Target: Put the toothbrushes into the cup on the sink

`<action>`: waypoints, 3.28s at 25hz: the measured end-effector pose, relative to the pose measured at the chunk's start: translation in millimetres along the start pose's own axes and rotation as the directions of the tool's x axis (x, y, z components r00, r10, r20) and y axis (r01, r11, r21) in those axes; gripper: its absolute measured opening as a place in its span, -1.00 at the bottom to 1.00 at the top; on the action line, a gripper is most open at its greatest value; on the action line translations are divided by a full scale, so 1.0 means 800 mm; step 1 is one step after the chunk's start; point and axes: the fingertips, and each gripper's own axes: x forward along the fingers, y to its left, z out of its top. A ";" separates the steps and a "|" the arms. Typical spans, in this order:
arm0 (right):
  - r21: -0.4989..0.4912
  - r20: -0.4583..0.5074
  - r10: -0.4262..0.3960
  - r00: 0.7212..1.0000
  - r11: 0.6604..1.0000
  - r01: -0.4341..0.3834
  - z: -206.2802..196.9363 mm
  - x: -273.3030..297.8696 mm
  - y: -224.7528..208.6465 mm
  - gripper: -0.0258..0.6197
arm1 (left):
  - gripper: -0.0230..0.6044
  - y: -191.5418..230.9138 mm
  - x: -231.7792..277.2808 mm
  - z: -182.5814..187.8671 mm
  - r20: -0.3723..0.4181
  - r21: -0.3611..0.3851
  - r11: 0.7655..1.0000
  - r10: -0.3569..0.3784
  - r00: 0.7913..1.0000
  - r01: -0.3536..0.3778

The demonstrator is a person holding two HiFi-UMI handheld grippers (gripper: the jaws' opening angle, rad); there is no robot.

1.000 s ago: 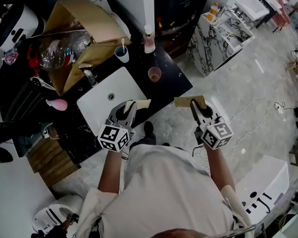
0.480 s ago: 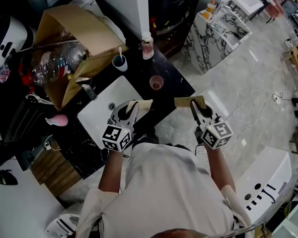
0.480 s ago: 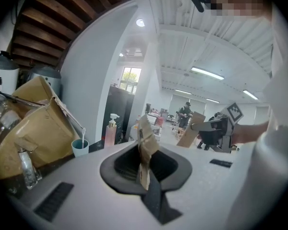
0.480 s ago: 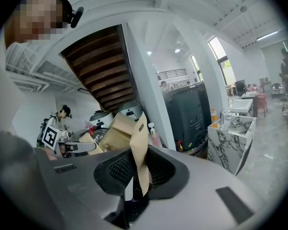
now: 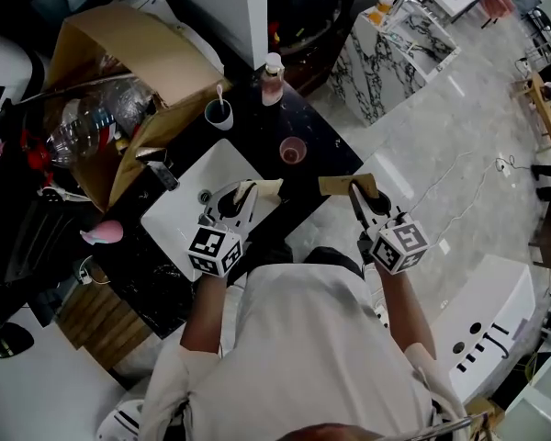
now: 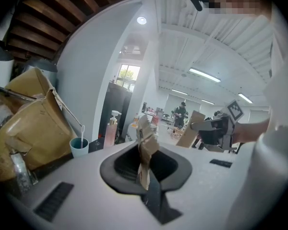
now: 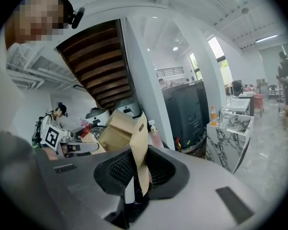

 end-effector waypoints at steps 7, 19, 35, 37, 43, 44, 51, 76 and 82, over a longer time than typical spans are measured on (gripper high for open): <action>-0.015 -0.014 0.005 1.000 1.000 -0.005 0.002 0.011 0.005 -0.70 | -0.81 0.009 -0.001 0.001 0.011 -0.016 1.000 0.005 1.000 -0.005; -0.027 -0.007 0.081 0.997 0.996 -0.082 0.017 0.028 -0.013 -0.70 | -0.81 0.004 0.001 0.007 0.020 -0.023 0.995 0.093 0.995 -0.093; -0.086 -0.057 0.257 0.965 0.961 -0.262 0.043 0.091 -0.019 -0.70 | -0.81 0.009 -0.019 0.021 0.058 -0.075 0.957 0.284 0.957 -0.279; -0.089 -0.064 0.272 0.960 0.957 -0.277 0.042 0.102 -0.018 -0.70 | -0.81 0.015 -0.024 0.020 0.057 -0.080 0.951 0.304 0.951 -0.299; -0.115 -0.098 0.299 0.949 0.944 -0.309 0.030 0.135 -0.016 -0.70 | -0.81 0.027 -0.038 0.011 0.047 -0.105 0.929 0.360 0.932 -0.354; -0.114 -0.104 0.299 0.948 0.944 -0.310 0.026 0.141 -0.017 -0.70 | -0.81 0.028 -0.040 0.010 0.044 -0.109 0.926 0.368 0.929 -0.362; -0.093 -0.132 0.305 0.943 0.943 -0.318 0.005 0.174 -0.026 -0.70 | -0.81 0.037 -0.056 -0.001 0.028 -0.133 0.901 0.420 0.907 -0.413; -0.170 -0.293 0.300 0.908 0.918 -0.359 -0.088 0.245 -0.026 -0.70 | -0.81 0.053 -0.078 -0.028 -0.022 -0.170 0.841 0.518 0.855 -0.514; -0.168 -0.312 0.285 0.906 0.922 -0.348 -0.104 0.248 -0.029 -0.69 | -0.81 0.049 -0.085 -0.036 -0.028 -0.181 0.834 0.526 0.850 -0.522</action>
